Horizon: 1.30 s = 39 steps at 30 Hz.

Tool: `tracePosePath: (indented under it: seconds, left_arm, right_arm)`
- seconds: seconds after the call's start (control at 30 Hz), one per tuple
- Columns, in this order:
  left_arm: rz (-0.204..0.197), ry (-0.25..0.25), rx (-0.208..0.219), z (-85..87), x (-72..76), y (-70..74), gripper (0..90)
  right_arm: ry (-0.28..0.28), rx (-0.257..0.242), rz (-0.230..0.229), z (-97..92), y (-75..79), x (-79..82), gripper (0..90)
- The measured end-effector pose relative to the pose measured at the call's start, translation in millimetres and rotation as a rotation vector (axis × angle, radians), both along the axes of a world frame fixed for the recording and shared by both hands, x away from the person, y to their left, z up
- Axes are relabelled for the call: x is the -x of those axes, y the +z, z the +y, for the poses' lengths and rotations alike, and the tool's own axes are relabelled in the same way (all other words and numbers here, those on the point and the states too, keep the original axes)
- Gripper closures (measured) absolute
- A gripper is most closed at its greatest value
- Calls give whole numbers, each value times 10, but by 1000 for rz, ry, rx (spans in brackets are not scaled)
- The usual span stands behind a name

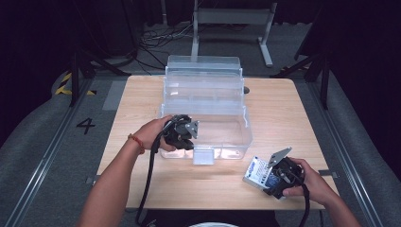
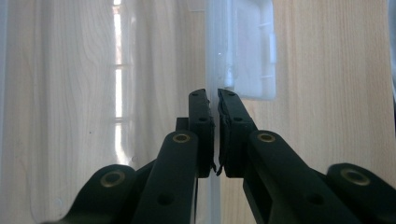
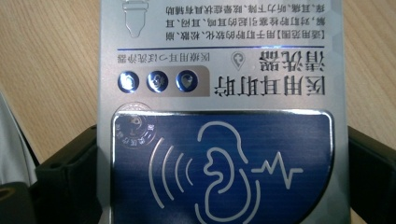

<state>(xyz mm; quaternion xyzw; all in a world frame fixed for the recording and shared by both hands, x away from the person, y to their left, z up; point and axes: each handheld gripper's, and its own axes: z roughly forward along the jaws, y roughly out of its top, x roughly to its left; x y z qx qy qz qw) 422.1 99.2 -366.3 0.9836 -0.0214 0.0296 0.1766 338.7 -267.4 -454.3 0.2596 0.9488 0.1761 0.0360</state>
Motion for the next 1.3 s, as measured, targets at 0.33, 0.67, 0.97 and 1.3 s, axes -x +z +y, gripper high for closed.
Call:
tracePosePath:
  seconds: [0.33, 0.67, 0.97, 1.3]
  left_arm:
    - [-123, 124, 146, 207, 286, 147, 540]
    - [-286, 347, 315, 721, 847, 265, 245]
    - [-278, 582, 367, 1315, 1143, -75, 228]
    - [-156, 700, 306, 1624, 954, -767, 230]
  right_arm:
    - [1, -9, -27, -42, 30, 1, 45]
    - [-26, -45, -57, -133, 70, -5, 45]
    - [-26, -57, -65, -118, 110, -54, 45]
    - [-68, -78, -89, -181, 153, -99, 45]
